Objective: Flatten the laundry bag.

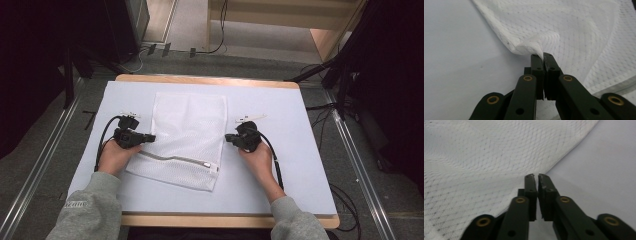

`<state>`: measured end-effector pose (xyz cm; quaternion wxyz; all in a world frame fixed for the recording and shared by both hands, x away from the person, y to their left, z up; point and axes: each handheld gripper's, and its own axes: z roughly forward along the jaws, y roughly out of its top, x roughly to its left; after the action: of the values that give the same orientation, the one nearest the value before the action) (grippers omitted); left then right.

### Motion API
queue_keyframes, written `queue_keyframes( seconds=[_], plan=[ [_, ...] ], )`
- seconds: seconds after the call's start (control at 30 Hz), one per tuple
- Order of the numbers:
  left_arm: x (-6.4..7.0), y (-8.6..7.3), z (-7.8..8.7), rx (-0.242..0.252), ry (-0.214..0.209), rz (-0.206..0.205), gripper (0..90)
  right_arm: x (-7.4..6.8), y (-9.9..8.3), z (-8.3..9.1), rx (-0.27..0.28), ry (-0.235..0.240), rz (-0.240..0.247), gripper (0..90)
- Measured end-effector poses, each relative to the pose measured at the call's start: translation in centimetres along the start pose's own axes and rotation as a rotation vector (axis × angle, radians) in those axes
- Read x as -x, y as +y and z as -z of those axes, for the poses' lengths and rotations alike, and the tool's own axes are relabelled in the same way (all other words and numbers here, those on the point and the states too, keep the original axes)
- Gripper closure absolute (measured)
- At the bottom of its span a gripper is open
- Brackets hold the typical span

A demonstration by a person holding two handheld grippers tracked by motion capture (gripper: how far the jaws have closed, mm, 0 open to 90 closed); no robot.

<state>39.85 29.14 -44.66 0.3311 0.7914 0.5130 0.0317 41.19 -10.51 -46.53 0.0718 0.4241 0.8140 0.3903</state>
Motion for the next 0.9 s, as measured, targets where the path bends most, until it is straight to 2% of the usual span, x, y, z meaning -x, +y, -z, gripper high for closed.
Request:
queue_keyframes(
  seconds=[0.07, 0.17, 0.23, 0.27, 0.37, 0.43, 0.47, 0.5, 0.53, 0.73, 0.8, 0.87, 0.9],
  plan=[
    [-0.3, -0.1, -0.2, -0.003, 0.021, -0.001, 86.9, -0.3, 0.1, -0.1, 0.001, 0.002, 0.009, 79.3],
    [-0.6, -0.1, -0.2, 0.004, 0.015, 0.006, 85.3, -0.6, 0.3, -0.4, 0.008, 0.004, 0.012, 65.5],
    [-0.6, -0.2, -0.1, 0.007, 0.022, 0.003, 85.2, -0.7, 0.5, -1.0, 0.006, 0.015, 0.000, 59.7],
    [-0.7, -0.2, -0.1, 0.006, 0.028, 0.005, 85.3, -0.7, 0.5, -1.4, 0.002, 0.003, 0.007, 59.3],
    [-0.8, -0.3, 0.1, -0.007, 0.017, 0.011, 88.4, -1.2, 0.6, -2.1, 0.001, -0.040, 0.044, 68.6],
    [-0.8, -0.4, 0.1, -0.003, 0.008, 0.022, 89.1, -1.5, 0.8, -2.3, -0.003, -0.080, 0.077, 79.1],
    [-0.8, -0.4, 0.2, -0.007, 0.000, 0.026, 89.2, -1.5, 0.9, -2.3, -0.003, -0.087, 0.089, 83.9],
    [-0.8, -0.5, 0.2, -0.009, -0.004, 0.029, 89.3, -1.4, 1.0, -2.4, -0.004, -0.072, 0.083, 88.1],
    [-0.8, -0.5, 0.3, -0.012, -0.003, 0.027, 89.3, -1.3, 1.1, -2.5, -0.013, -0.059, 0.072, 89.6],
    [-0.3, -0.9, 0.4, -0.008, -0.034, 0.033, 89.3, -0.8, 1.7, -2.7, -0.031, -0.054, 0.079, 90.0],
    [0.0, -1.0, 0.4, -0.005, -0.079, 0.046, 89.3, -0.2, 1.9, -2.6, -0.033, -0.060, 0.070, 90.0],
    [0.8, -0.9, 0.2, -0.004, -0.090, 0.024, 89.4, 0.5, 2.2, -2.5, -0.035, -0.078, 0.069, 90.0],
    [1.0, -0.9, 0.1, -0.004, -0.070, 0.003, 89.4, 0.9, 2.4, -2.5, -0.032, -0.080, 0.064, 90.0]
  ],
)
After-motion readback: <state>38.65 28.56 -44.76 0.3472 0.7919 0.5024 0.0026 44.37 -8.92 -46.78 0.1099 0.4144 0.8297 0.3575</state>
